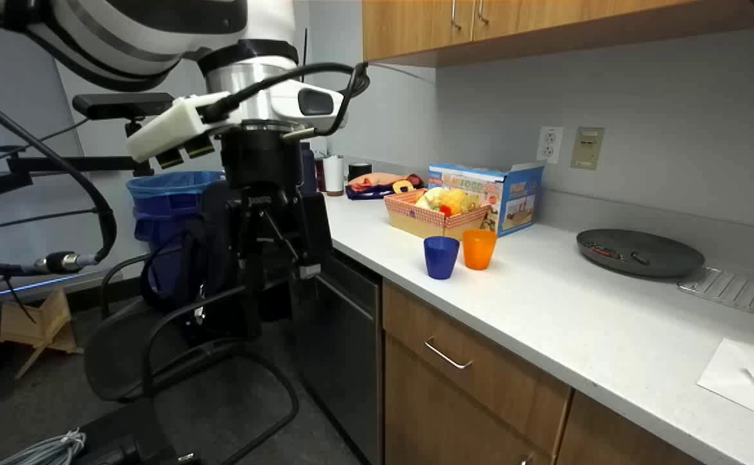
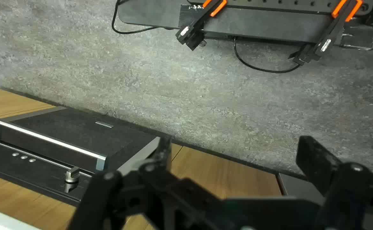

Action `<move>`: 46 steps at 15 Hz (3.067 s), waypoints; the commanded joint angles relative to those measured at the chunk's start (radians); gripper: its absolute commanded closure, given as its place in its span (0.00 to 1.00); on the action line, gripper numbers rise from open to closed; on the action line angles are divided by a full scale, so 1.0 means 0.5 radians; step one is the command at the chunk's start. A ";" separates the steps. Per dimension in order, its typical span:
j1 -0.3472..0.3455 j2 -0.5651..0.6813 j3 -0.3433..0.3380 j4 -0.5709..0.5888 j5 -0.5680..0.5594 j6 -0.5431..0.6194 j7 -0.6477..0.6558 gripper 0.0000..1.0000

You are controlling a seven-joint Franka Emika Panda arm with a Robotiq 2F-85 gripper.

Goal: Open the drawer on the left

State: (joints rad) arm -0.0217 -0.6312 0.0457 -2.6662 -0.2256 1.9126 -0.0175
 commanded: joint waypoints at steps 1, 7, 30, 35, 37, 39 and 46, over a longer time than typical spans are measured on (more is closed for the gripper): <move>0.017 0.004 -0.015 0.003 -0.008 -0.006 0.008 0.00; 0.017 0.004 -0.015 0.003 -0.008 -0.006 0.008 0.00; 0.017 0.004 -0.015 0.003 -0.008 -0.006 0.008 0.00; 0.017 0.004 -0.015 0.003 -0.008 -0.006 0.008 0.00; 0.017 0.004 -0.015 0.003 -0.008 -0.006 0.008 0.00; 0.017 0.004 -0.015 0.003 -0.008 -0.006 0.008 0.00; 0.017 0.004 -0.015 0.003 -0.008 -0.006 0.008 0.00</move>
State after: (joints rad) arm -0.0217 -0.6296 0.0457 -2.6661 -0.2256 1.9126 -0.0174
